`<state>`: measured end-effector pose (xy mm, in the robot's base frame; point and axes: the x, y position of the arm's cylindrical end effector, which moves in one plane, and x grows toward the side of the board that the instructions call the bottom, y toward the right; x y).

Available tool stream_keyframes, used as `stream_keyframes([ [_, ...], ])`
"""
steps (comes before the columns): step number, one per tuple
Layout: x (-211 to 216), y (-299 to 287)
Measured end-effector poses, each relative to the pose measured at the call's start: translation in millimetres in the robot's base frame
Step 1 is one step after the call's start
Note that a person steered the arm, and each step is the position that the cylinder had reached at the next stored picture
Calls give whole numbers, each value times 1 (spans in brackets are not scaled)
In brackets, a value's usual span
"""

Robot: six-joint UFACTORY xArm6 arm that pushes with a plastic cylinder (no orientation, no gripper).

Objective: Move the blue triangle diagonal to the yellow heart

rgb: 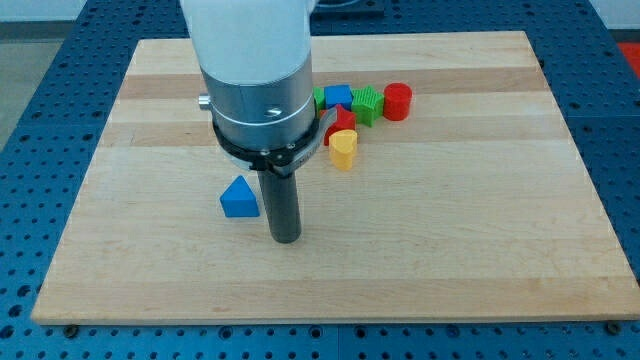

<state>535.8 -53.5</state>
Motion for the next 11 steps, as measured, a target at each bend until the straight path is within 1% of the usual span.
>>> stream_keyframes([
  [2,0,-11],
  [4,0,-63],
  [5,0,-79],
  [7,0,-83],
  [11,-33,-76],
])
